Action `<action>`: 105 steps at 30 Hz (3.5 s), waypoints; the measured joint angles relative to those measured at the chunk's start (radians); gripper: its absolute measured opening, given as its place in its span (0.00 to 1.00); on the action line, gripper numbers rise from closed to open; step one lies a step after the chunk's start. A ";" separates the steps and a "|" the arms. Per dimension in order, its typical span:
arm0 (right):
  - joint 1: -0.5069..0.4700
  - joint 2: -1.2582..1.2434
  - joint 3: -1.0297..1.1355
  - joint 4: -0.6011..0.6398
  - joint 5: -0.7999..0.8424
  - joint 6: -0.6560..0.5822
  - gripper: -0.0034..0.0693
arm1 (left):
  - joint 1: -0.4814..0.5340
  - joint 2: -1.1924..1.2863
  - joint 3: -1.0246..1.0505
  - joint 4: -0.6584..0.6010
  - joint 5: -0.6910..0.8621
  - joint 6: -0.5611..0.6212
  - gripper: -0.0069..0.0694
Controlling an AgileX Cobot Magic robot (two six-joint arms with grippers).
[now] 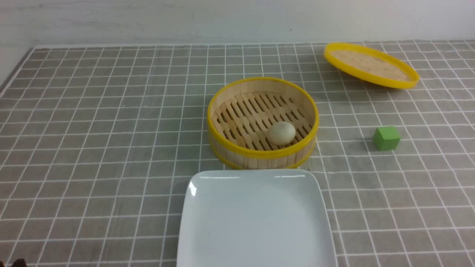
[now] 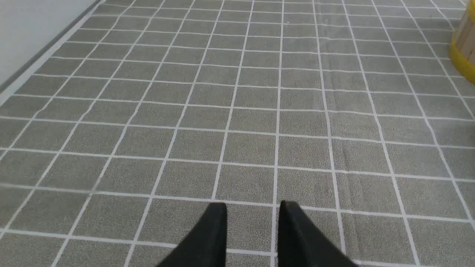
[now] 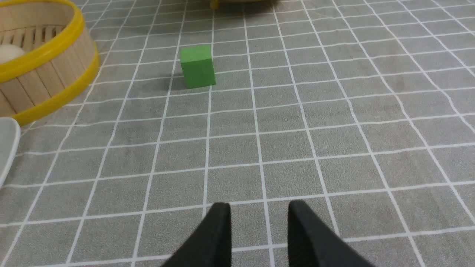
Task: Put the steamed buns into the plate on the grey tablecloth.
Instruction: 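Reach toward a bun in the bamboo steamer with the right gripper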
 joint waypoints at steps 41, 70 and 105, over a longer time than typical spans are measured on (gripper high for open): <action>0.000 0.000 0.007 0.235 -0.042 0.154 0.38 | 0.000 0.000 0.000 0.000 0.000 0.000 0.41; 0.005 1.016 -0.781 0.630 0.382 -0.325 0.05 | 0.000 0.000 0.000 0.001 0.000 0.000 0.41; 0.579 2.277 -2.235 -0.087 0.850 0.105 0.51 | 0.000 0.000 0.000 0.002 0.001 0.000 0.41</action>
